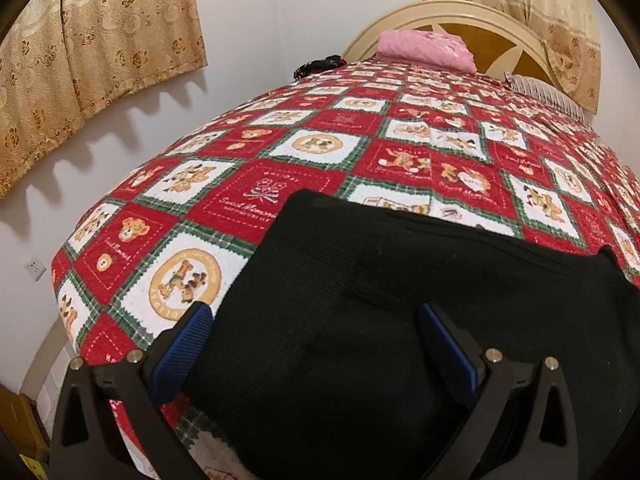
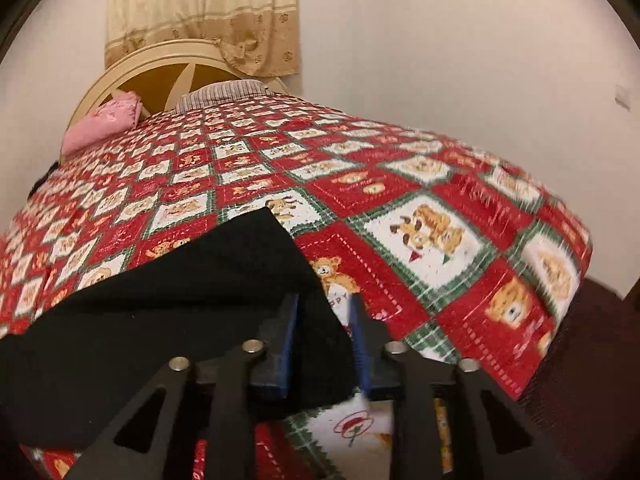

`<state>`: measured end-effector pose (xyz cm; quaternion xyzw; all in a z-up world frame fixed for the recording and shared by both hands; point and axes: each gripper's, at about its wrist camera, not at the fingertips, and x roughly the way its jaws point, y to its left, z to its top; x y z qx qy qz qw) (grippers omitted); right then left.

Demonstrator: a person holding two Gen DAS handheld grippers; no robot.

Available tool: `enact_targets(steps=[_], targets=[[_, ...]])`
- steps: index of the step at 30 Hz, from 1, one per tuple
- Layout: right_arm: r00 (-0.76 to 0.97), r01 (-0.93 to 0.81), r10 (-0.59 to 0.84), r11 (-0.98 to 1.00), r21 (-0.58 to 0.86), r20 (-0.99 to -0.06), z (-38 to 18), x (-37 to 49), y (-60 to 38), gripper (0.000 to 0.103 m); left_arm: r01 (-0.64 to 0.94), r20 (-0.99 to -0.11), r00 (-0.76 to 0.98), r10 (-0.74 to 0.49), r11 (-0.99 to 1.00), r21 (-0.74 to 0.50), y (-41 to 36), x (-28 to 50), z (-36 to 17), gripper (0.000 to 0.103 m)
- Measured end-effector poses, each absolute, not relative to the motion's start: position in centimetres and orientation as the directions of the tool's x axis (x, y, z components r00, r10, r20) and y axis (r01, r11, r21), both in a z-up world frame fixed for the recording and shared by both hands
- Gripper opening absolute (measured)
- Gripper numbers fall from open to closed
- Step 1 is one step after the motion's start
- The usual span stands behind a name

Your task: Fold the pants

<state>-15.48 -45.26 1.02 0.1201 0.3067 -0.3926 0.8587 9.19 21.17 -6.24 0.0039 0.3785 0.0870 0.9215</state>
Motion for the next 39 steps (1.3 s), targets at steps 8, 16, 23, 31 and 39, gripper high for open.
enact_targets(steps=[8,16,23,31,39], targets=[[0.695,0.588,-0.575,0.800,-0.118,-0.432,7.0,-13.1,-35.0,0.041,-0.050,-0.654,0.752,0.082,0.996,0.067,18.5,7.4,-2.1,0.103],[0.772,-0.046,0.176,0.974,0.224,-0.611,0.7,1.2,-19.7,0.041,0.259,-0.668,0.744,0.002,0.921,0.291,7.2,7.9,-2.0,0.103],[0.680,-0.171,0.249,0.968,0.181,-0.690,-3.4,6.6,-12.5,0.041,0.231,-0.776,0.630,0.021,0.949,0.213,4.3,15.1,-4.8,0.103],[0.701,-0.064,0.163,0.984,0.166,-0.694,-3.8,6.9,-14.0,0.034,0.137,-0.832,0.520,-0.193,0.980,-0.142,8.7,18.0,-3.4,0.102],[0.621,-0.260,0.276,0.955,0.140,-0.734,-4.6,12.4,-7.1,0.034,0.022,-0.726,0.688,-0.003,1.000,0.016,16.8,12.1,1.6,0.102]])
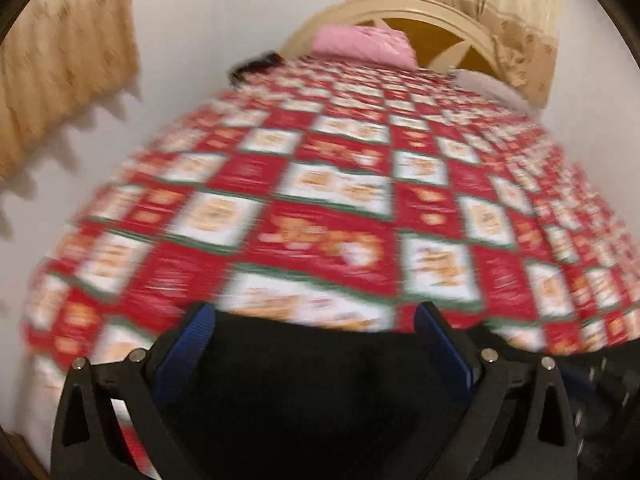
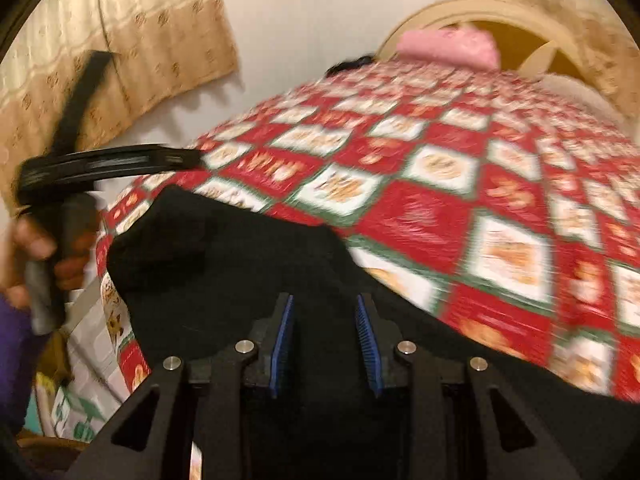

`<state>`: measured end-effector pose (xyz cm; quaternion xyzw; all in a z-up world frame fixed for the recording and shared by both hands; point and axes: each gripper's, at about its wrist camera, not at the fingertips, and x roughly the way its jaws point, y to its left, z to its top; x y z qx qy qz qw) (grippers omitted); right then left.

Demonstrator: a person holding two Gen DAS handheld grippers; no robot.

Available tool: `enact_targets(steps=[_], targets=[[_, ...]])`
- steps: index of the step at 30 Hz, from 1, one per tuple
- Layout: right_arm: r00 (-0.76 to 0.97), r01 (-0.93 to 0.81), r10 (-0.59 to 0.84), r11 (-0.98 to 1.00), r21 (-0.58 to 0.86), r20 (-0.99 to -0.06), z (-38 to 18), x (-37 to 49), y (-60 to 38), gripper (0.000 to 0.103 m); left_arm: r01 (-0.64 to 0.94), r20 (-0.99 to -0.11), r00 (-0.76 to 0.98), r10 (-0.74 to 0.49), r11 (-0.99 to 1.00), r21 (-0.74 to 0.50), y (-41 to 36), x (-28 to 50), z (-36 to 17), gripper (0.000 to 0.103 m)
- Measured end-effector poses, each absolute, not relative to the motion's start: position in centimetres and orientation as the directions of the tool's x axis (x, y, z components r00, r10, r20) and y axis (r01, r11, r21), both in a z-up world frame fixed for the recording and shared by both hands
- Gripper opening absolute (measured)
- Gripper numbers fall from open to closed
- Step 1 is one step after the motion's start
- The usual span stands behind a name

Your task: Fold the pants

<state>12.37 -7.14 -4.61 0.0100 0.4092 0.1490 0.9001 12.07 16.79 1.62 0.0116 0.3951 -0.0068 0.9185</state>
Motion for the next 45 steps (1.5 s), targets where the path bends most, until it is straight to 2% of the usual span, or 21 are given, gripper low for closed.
enact_targets(steps=[1,5,8,10,13,15,18,20,22,25,26,28,31,33,37,42,45], targets=[[0.571,-0.232,0.223,0.967,0.106,-0.790,-6.3,14.2,-6.6,0.032,0.002,-0.719,0.694,0.047,0.998,0.066,17.8,11.3,1.7,0.102],[0.647,-0.103,0.137,0.990,0.092,-0.750,-5.6,15.9,-7.6,0.029,-0.112,-0.696,0.691,0.193,0.981,0.160,23.0,9.1,1.6,0.102],[0.700,-0.102,0.183,0.982,0.157,-0.690,-3.8,14.1,-7.4,0.029,-0.198,-0.668,0.687,0.287,0.958,0.208,26.3,7.8,1.2,0.102],[0.721,-0.203,0.231,0.972,0.119,-0.654,-2.8,11.5,-5.1,0.029,-0.205,-0.664,0.693,0.280,0.960,0.191,27.0,7.1,0.5,0.102],[0.740,-0.276,0.227,0.961,0.022,-0.632,-2.4,8.5,-2.6,0.029,-0.180,-0.684,0.698,0.211,0.977,0.117,26.3,7.0,-0.9,0.102],[0.729,-0.321,0.260,0.947,0.019,-0.633,-3.1,7.2,-1.5,0.031,-0.165,-0.685,0.704,0.187,0.981,0.098,25.0,6.9,-1.9,0.102],[0.621,-0.330,0.314,0.936,0.124,-0.719,-6.7,7.9,-1.0,0.032,-0.161,-0.682,0.695,0.229,0.974,0.163,23.1,7.8,-4.1,0.102],[0.664,-0.335,0.299,0.938,0.085,-0.686,-6.8,7.0,-0.5,0.033,-0.168,-0.669,0.690,0.277,0.960,0.224,22.9,8.9,-6.0,0.103],[0.653,-0.349,0.322,0.931,0.104,-0.685,-5.8,6.3,-0.6,0.033,-0.157,-0.662,0.710,0.240,0.970,0.184,23.5,9.0,-5.7,0.103],[0.675,-0.365,0.399,0.912,0.189,-0.621,-4.5,4.5,-2.5,0.033,-0.121,-0.688,0.694,0.213,0.976,0.180,24.0,10.3,-4.9,0.103],[0.666,-0.365,0.389,0.914,0.178,-0.636,-4.8,4.4,-2.5,0.033,-0.117,-0.686,0.693,0.223,0.973,0.199,23.9,10.6,-4.5,0.103],[0.590,-0.343,0.328,0.929,0.138,-0.738,-6.9,5.0,-2.8,0.034,-0.126,-0.683,0.689,0.240,0.969,0.213,23.8,10.8,-3.9,0.103],[0.602,-0.357,0.370,0.917,0.177,-0.708,-5.0,5.0,-4.0,0.033,-0.143,-0.656,0.725,0.210,0.978,0.154,24.6,9.8,-1.4,0.103],[0.649,-0.351,0.392,0.915,0.200,-0.652,-3.1,5.5,-5.3,0.033,-0.155,-0.621,0.761,0.190,0.982,0.110,25.6,9.0,0.5,0.103],[0.678,-0.330,0.448,0.894,0.302,-0.583,-1.0,10.4,-8.3,0.033,-0.191,-0.598,0.770,0.222,0.975,0.117,27.0,9.1,2.1,0.103],[0.572,-0.306,0.475,0.880,0.363,-0.669,-3.8,16.9,-8.8,0.033,-0.184,-0.625,0.756,0.196,0.979,0.084,27.5,9.1,1.6,0.103],[0.444,-0.315,0.536,0.844,0.435,-0.718,-6.4,18.4,-7.8,0.033,-0.180,-0.636,0.750,0.182,0.981,0.069,27.5,9.0,1.2,0.103]])
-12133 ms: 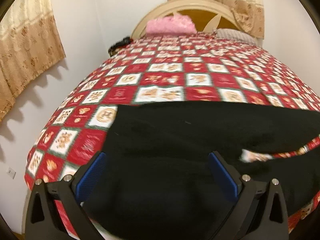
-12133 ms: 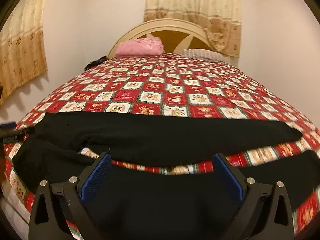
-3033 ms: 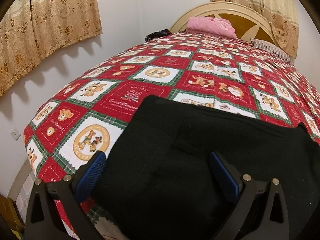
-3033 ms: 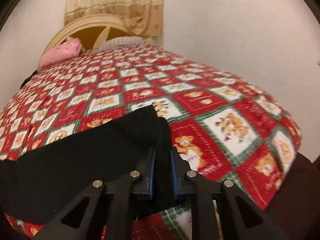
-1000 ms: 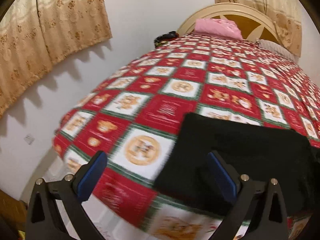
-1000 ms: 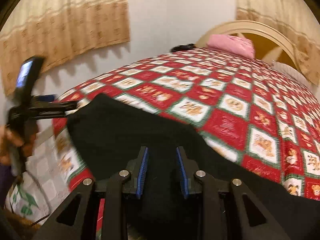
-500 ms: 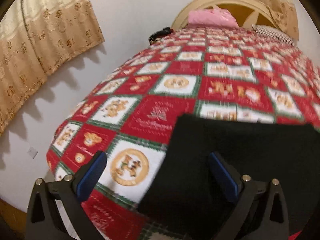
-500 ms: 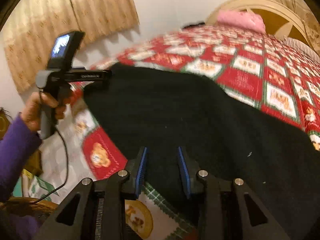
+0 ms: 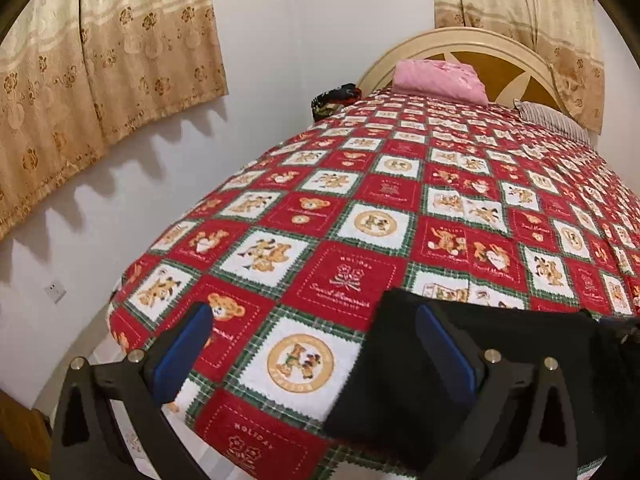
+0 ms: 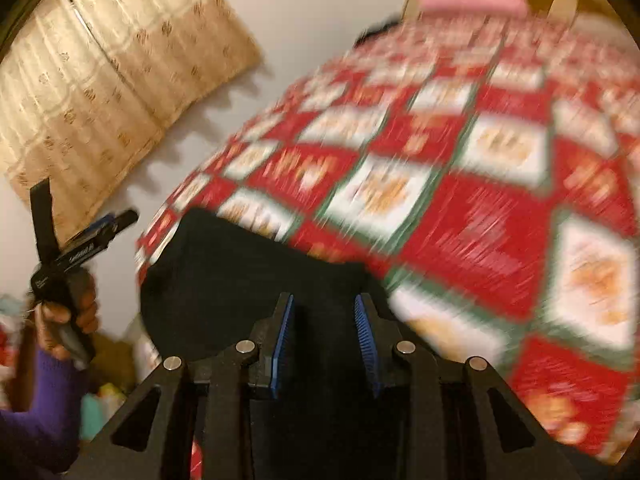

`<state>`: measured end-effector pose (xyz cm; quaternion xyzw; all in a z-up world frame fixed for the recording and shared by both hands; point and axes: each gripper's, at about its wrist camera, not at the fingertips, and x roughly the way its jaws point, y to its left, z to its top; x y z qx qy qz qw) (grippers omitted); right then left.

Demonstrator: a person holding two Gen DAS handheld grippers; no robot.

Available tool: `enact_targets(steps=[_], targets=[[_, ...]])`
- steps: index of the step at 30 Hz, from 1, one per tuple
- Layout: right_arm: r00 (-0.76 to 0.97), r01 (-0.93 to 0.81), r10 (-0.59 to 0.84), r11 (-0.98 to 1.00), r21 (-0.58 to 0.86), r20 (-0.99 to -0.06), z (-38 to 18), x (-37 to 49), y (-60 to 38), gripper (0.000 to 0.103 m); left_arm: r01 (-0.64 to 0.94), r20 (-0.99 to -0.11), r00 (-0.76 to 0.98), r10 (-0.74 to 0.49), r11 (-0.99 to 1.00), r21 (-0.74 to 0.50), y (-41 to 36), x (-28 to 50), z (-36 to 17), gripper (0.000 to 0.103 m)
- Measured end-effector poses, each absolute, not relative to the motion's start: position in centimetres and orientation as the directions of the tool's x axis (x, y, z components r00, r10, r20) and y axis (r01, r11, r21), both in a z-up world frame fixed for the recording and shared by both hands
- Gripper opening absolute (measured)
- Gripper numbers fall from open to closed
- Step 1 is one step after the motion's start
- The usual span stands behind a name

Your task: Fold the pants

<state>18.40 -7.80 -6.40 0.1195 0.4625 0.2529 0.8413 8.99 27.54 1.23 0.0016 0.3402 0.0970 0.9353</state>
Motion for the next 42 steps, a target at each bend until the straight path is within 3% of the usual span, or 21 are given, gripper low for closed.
enact_targets(steps=[5,10,14,16,18,23,24,26,30,35,40,41,42], targets=[[0.477,-0.345,0.491,0.868,0.358,-0.729,-5.4,16.9,-7.4,0.033,-0.176,-0.651,0.741,0.164,0.983,0.047,27.8,8.9,1.1,0.103],[0.379,-0.319,0.540,0.839,0.442,-0.752,-7.1,18.3,-8.6,0.034,-0.149,-0.660,0.745,0.102,0.989,-0.015,27.4,9.0,0.9,0.103],[0.345,-0.359,0.582,0.806,0.470,-0.736,-6.6,19.1,-8.0,0.037,-0.159,-0.668,0.734,0.127,0.987,0.013,27.0,9.1,0.5,0.103],[0.404,-0.342,0.501,0.859,0.382,-0.765,-6.4,19.9,-7.9,0.037,-0.172,-0.675,0.725,0.133,0.985,0.010,27.3,9.2,0.3,0.103],[0.382,-0.349,0.508,0.853,0.388,-0.772,-6.8,20.3,-7.9,0.037,-0.189,-0.681,0.719,0.140,0.982,0.002,27.8,9.3,0.1,0.103],[0.235,-0.389,0.704,0.700,0.599,-0.670,-7.2,19.9,-8.4,0.038,-0.196,-0.696,0.705,0.138,0.981,-0.005,28.3,9.6,0.0,0.103],[0.220,-0.389,0.722,0.682,0.620,-0.656,-7.5,20.0,-8.4,0.043,-0.194,-0.697,0.704,0.137,0.981,-0.003,28.3,9.7,-0.1,0.103],[0.229,-0.374,0.724,0.682,0.628,-0.651,-8.0,20.8,-8.2,0.044,-0.191,-0.698,0.703,0.134,0.982,-0.004,28.1,9.9,-0.1,0.103],[0.227,-0.262,0.825,0.563,0.784,-0.517,-9.6,23.4,-8.8,0.045,-0.179,-0.703,0.701,0.121,0.984,-0.010,27.4,10.3,0.0,0.103],[0.276,-0.259,0.851,0.514,0.817,-0.448,-9.1,23.9,-10.2,0.044,-0.176,-0.690,0.706,0.161,0.983,0.049,27.1,10.1,0.4,0.103],[0.300,-0.228,0.824,0.551,0.803,-0.480,-9.2,23.9,-11.6,0.044,-0.186,-0.697,0.695,0.174,0.981,0.059,27.4,10.2,0.3,0.103],[0.337,-0.235,0.773,0.621,0.748,-0.537,-8.8,23.8,-11.9,0.040,-0.188,-0.697,0.694,0.178,0.980,0.063,27.4,10.1,0.2,0.103],[0.405,-0.229,0.652,0.751,0.619,-0.641,-8.2,23.9,-12.0,0.025,-0.189,-0.697,0.694,0.182,0.980,0.068,27.4,10.1,0.2,0.103]])
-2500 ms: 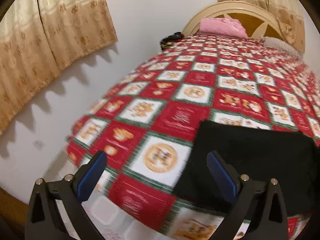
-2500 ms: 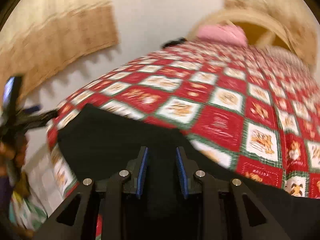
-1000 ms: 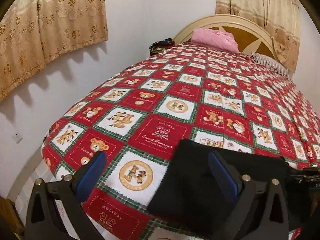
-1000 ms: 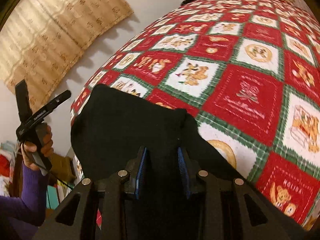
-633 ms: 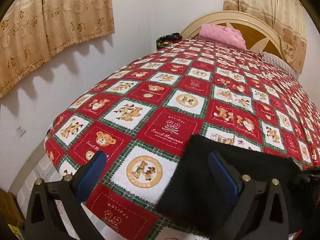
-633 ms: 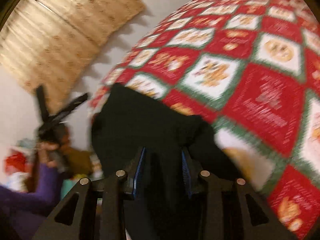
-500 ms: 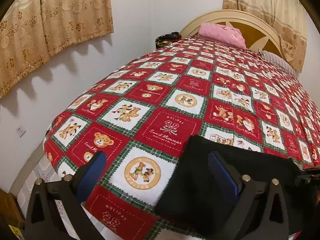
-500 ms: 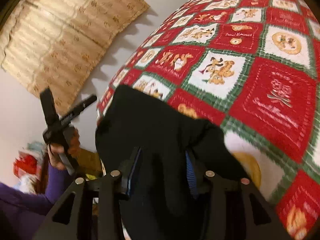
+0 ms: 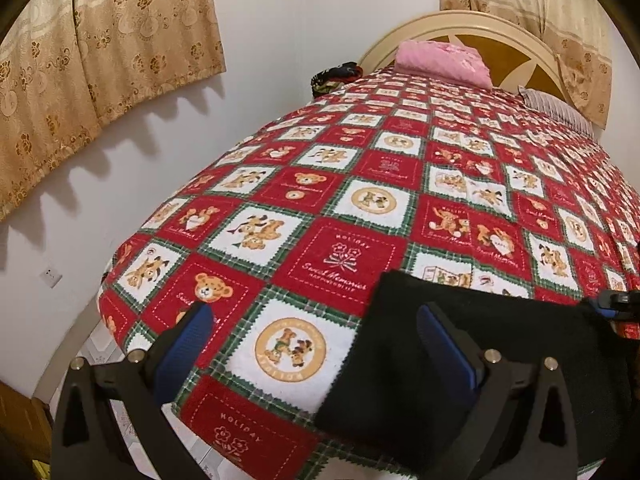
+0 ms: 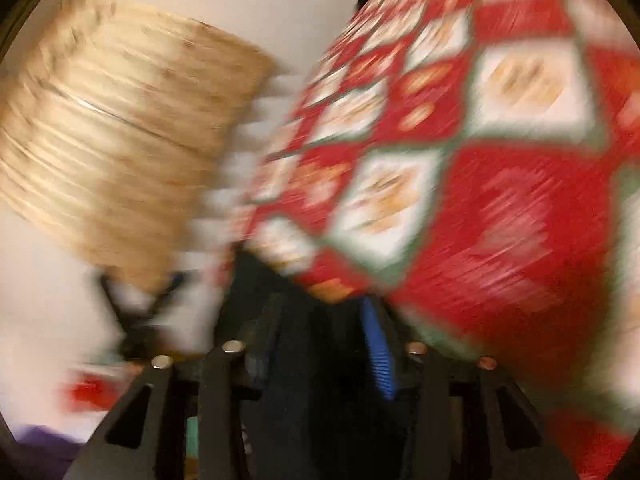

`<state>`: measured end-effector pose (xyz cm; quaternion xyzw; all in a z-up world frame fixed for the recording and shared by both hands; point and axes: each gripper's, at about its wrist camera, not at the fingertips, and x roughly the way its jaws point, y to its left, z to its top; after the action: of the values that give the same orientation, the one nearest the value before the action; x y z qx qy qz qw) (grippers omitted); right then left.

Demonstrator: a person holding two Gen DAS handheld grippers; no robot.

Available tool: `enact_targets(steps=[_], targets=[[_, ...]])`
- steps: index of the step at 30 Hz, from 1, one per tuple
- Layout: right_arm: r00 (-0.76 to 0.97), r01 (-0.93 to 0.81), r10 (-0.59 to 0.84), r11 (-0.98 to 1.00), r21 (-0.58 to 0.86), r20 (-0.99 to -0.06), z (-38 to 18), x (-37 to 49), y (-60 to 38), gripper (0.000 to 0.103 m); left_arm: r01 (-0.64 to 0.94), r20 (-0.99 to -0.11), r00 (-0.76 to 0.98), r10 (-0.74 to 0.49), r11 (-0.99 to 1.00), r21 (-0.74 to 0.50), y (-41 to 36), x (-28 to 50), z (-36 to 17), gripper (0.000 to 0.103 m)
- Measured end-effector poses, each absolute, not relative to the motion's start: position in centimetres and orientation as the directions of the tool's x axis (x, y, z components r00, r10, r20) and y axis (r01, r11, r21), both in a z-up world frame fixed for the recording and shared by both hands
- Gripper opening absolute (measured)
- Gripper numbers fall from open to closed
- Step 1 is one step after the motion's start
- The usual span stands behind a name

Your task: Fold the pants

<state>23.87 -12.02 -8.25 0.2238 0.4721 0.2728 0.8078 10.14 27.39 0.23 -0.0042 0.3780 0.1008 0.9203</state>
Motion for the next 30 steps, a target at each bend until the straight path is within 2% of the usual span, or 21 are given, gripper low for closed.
enact_targets(steps=[1,3,5,9,12,14,15,20,24,30], targets=[[0.437,-0.221,0.556,0.828,0.515,-0.707,-8.0,24.2,-12.3,0.001,-0.190,-0.694,0.694,0.189,0.979,0.076,27.3,10.1,0.2,0.103],[0.458,-0.197,0.511,0.856,0.478,-0.728,-7.3,24.2,-12.9,0.000,-0.195,-0.688,0.696,0.204,0.976,0.092,27.3,10.0,0.3,0.103],[0.528,-0.245,0.411,0.912,0.330,-0.743,-4.9,22.6,-11.9,0.001,-0.205,-0.680,0.700,0.218,0.974,0.101,27.4,9.7,0.4,0.103],[0.559,-0.369,0.439,0.891,0.263,-0.704,-2.0,18.6,-8.6,0.001,-0.220,-0.689,0.691,0.217,0.972,0.086,27.9,9.4,-0.1,0.103],[0.500,-0.477,0.435,0.860,0.181,-0.749,-3.2,17.1,-4.9,0.001,-0.203,-0.691,0.694,0.203,0.976,0.083,27.2,9.3,-0.3,0.103],[0.520,-0.472,0.266,0.881,-0.014,-0.812,-5.8,17.3,-2.7,0.001,-0.176,-0.677,0.709,0.195,0.980,0.098,26.3,9.3,-0.1,0.103],[0.540,-0.472,0.253,0.881,-0.039,-0.803,-6.1,17.8,-2.4,0.000,-0.168,-0.663,0.722,0.199,0.979,0.112,25.8,9.3,0.0,0.103],[0.578,-0.412,0.221,0.910,-0.047,-0.786,-5.3,18.6,-1.7,0.000,-0.159,-0.686,0.698,0.206,0.978,0.132,23.7,10.5,-1.3,0.103],[0.601,-0.393,0.341,0.914,0.104,-0.722,-2.8,15.2,-3.4,0.001,-0.107,-0.673,0.725,0.145,0.989,0.098,22.0,9.2,-1.2,0.103],[0.652,-0.336,0.259,0.941,0.035,-0.713,-3.4,9.1,-6.1,0.001,-0.062,-0.670,0.720,0.178,0.979,0.194,19.5,9.1,-3.1,0.103]])
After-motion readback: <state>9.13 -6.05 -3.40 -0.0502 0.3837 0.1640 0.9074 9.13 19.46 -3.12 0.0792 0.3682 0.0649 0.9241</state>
